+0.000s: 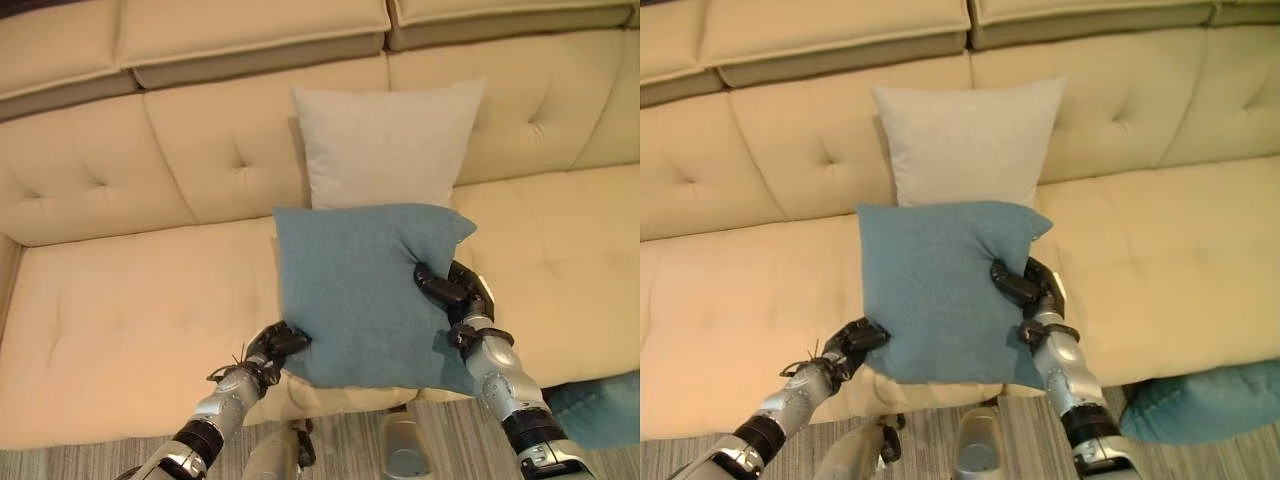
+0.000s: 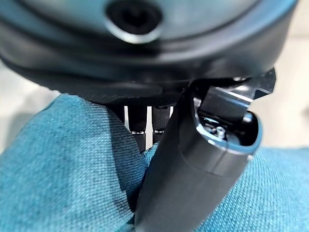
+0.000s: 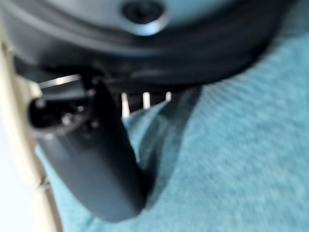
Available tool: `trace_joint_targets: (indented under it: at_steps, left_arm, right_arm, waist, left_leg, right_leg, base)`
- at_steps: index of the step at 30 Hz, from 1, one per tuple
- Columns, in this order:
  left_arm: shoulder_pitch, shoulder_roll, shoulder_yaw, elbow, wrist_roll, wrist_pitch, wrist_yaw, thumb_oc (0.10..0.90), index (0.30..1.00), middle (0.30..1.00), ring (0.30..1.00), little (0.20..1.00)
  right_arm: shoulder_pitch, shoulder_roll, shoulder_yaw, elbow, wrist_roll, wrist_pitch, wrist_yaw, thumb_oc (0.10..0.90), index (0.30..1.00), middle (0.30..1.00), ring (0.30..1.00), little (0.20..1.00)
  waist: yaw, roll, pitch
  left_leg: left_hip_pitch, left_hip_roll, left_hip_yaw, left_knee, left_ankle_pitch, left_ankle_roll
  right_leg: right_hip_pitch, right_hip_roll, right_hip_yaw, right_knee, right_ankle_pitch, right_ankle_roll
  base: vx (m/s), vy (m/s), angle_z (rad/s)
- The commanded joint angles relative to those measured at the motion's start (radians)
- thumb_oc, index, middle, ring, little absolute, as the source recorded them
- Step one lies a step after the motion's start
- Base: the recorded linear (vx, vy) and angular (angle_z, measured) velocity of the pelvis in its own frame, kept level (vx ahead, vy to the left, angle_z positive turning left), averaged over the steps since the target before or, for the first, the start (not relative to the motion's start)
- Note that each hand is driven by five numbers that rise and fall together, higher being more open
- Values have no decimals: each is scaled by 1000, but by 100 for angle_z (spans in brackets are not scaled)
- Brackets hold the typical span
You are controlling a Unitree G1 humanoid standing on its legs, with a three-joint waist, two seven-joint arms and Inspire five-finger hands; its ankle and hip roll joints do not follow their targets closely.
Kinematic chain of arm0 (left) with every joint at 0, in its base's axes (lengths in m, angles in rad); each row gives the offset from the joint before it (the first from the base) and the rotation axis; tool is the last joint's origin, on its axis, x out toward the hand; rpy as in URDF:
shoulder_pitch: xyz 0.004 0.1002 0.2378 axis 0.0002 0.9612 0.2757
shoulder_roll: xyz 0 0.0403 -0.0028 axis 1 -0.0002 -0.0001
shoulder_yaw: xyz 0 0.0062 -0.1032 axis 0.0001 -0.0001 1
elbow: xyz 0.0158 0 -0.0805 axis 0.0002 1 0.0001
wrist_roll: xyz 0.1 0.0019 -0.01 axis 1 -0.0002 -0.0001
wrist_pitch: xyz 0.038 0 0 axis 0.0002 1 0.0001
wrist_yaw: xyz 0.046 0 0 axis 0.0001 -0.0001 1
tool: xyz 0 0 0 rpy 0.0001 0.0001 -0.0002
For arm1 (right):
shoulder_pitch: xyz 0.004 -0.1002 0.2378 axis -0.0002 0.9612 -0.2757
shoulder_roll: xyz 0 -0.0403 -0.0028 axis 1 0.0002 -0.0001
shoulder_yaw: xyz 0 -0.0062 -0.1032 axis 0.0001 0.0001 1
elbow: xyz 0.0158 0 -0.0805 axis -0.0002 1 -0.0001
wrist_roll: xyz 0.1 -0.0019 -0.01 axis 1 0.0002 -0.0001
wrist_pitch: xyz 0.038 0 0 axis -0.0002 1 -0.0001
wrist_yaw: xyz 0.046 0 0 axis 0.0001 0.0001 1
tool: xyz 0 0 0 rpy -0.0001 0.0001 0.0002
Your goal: Pick up all the scattered cushions and arrange them neatly on the sofa.
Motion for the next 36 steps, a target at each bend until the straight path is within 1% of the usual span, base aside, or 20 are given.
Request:
trace_joint_targets:
  at_steps: [1, 3, 5, 6, 8, 9, 11, 13, 14, 17, 22, 24, 26, 27, 28, 30, 31, 32, 34, 36]
  left_arm:
    - [-56, -117, 22, -243, -41, -90, -124, 400, 300, 300, 300, 300]
    - [-18, -84, 37, -285, -32, -82, -116, 400, 300, 300, 300, 300]
    - [-6, -59, 47, -308, -23, -79, -117, 400, 300, 300, 300, 300]
    - [40, -29, 60, -369, -17, -77, -120, 400, 300, 300, 300, 300]
    - [82, -30, 78, -367, -22, -67, -120, 400, 300, 300, 300, 300]
    - [105, -39, 91, -358, -14, -63, -121, 400, 300, 300, 300, 300]
    - [144, -32, 99, -370, 2, -60, -118, 400, 300, 300, 300, 300]
    - [167, -28, 96, -370, 4, -59, -117, 400, 300, 300, 300, 300]
    - [168, -28, 96, -370, 4, -59, -117, 400, 300, 300, 300, 300]
    - [183, -38, 104, -340, 8, -61, -109, 400, 300, 300, 300, 300]
    - [170, -22, 113, -319, 8, -66, -100, 400, 300, 300, 300, 300]
    - [169, -12, 119, -318, 5, -66, -103, 400, 300, 300, 300, 300]
    - [169, 2, 122, -310, 18, -65, -106, 400, 300, 300, 300, 300]
    - [156, 13, 125, -303, 35, -67, -106, 400, 300, 300, 300, 300]
    - [156, 13, 125, -302, 35, -67, -106, 400, 300, 300, 300, 300]
    - [119, 18, 111, -280, 75, -64, -93, 400, 300, 300, 300, 300]
    - [103, 14, 100, -268, 80, -65, -83, 400, 300, 300, 300, 300]
    - [80, 4, 85, -243, 87, -67, -79, 400, 300, 300, 300, 300]
    - [45, -35, 62, -207, 93, -69, -66, 400, 300, 300, 300, 300]
    - [8, -72, 43, -160, 94, -74, -60, 400, 300, 300, 300, 300]
  right_arm:
    - [47, 97, 159, -175, -134, -12, 111, 400, 300, 300, 300, 300]
    - [71, 102, 188, -187, -141, -6, 111, 400, 300, 300, 300, 300]
    - [58, 102, 202, -196, -150, -4, 113, 400, 300, 300, 300, 300]
    - [42, 93, 229, -202, -161, -1, 115, 400, 300, 300, 300, 300]
    - [11, 89, 276, -193, -174, 11, 136, 400, 300, 300, 300, 300]
    - [0, 83, 301, -191, -210, 19, 139, 400, 300, 300, 300, 300]
    - [-2, 76, 331, -198, -227, 40, 148, 400, 300, 300, 300, 300]
    - [-13, 77, 366, -191, -248, 48, 158, 400, 300, 300, 300, 300]
    - [-13, 77, 366, -191, -248, 48, 158, 400, 300, 300, 300, 300]
    - [-36, 88, 409, -166, -271, 53, 166, 400, 300, 300, 300, 300]
    - [-90, 95, 438, -144, -305, 60, 155, 400, 300, 300, 300, 300]
    - [-100, 100, 447, -135, -306, 67, 158, 400, 300, 300, 300, 300]
    - [-112, 122, 453, -139, -325, 69, 161, 400, 300, 300, 300, 300]
    - [-127, 148, 464, -134, -340, 71, 169, 400, 300, 300, 300, 300]
    - [-127, 148, 464, -134, -340, 71, 170, 400, 300, 300, 300, 300]
    - [-139, 177, 477, -126, -377, 73, 173, 400, 300, 300, 300, 300]
    - [-142, 179, 482, -134, -387, 74, 175, 400, 300, 300, 300, 300]
    - [-141, 182, 487, -130, -389, 74, 177, 400, 300, 300, 300, 300]
    - [-143, 179, 486, -136, -383, 80, 168, 400, 300, 300, 300, 300]
    - [-170, 186, 490, -116, -351, 69, 146, 400, 300, 300, 300, 300]
  waist:
    - [63, 4, -244]
    - [106, -6, -268]
    - [129, -4, -271]
    - [169, 9, -248]
    - [187, 9, -216]
    - [178, -3, -206]
    - [157, -25, -214]
    - [142, -42, -239]
    - [140, -42, -241]
    - [119, -54, -277]
    - [128, -52, -281]
    - [135, -50, -284]
    - [156, -59, -285]
    - [183, -82, -277]
    - [182, -83, -278]
    - [195, -108, -252]
    - [189, -112, -241]
    - [174, -109, -233]
    - [132, -97, -230]
    - [98, -95, -221]
  left_leg:
    - [-60, -19, -70, 85, -89, -12]
    - [-94, -33, -96, 64, -33, -13]
    - [-124, -38, -111, 49, 8, -22]
    - [-196, -17, -149, 40, 103, -83]
    - [-220, -42, -224, 69, 63, -105]
    - [-211, -37, -202, 124, 12, -84]
    - [-174, 15, -120, 208, -88, -52]
    - [-80, 67, -90, 218, -159, -53]
    - [-81, 67, -92, 216, -157, -54]
    - [39, 227, -4, 143, -124, -91]
    - [-9, 377, 137, 54, -3, -187]
    - [-3, 377, 149, 37, -5, -196]
    - [-29, 347, 137, 53, -15, -187]
    - [-76, 303, 107, 102, -53, -167]
    - [-79, 302, 106, 104, -55, -167]
    - [-87, 221, 70, 146, -125, -99]
    - [-84, 202, 51, 149, -137, -82]
    - [-76, 185, 28, 140, -144, -65]
    - [-35, 143, -25, 113, -164, -36]
    - [8, 93, -53, 106, -201, -18]
  right_leg:
    - [44, 258, 106, 213, -159, -90]
    - [94, 264, 119, 133, -204, -171]
    - [117, 275, 116, 81, -219, -180]
    - [103, 310, 130, 48, -205, -210]
    - [69, 305, 106, 42, -190, -215]
    - [55, 268, 66, 22, -168, -202]
    - [40, 204, -9, -17, -138, -190]
    - [38, 153, -81, -64, -124, -177]
    - [37, 153, -82, -66, -122, -177]
    - [51, 62, -210, -127, -94, -143]
    - [127, -33, -364, -192, -72, -93]
    - [144, -49, -386, -205, -63, -76]
    - [158, -91, -412, -214, -23, -56]
    - [161, -149, -425, -191, 6, -35]
    - [160, -151, -426, -190, 5, -34]
    - [113, -217, -385, -31, 91, -43]
    - [84, -213, -344, 39, 129, -41]
    - [57, -171, -284, 95, 135, -43]
    - [-33, -34, -169, 176, 60, -55]
    - [-98, 72, -115, 147, -28, -75]
  base:
    - [-190, 23, 84]
    - [-305, -39, 77]
    - [-386, -46, 68]
    - [-531, -13, 48]
    - [-636, 63, 39]
    - [-492, 114, 55]
    - [-419, 163, 90]
    - [-219, 181, 87]
    - [-164, 303, 86]
    - [-150, 369, 121]
    - [11, 424, 130]
    - [75, 389, 103]
    - [74, 474, 51]
    - [86, 327, 49]
    - [176, 558, 66]
    - [213, 416, 79]
    - [256, 361, 62]
    - [307, 377, 84]
    - [361, 393, 101]
    - [447, 281, 92]
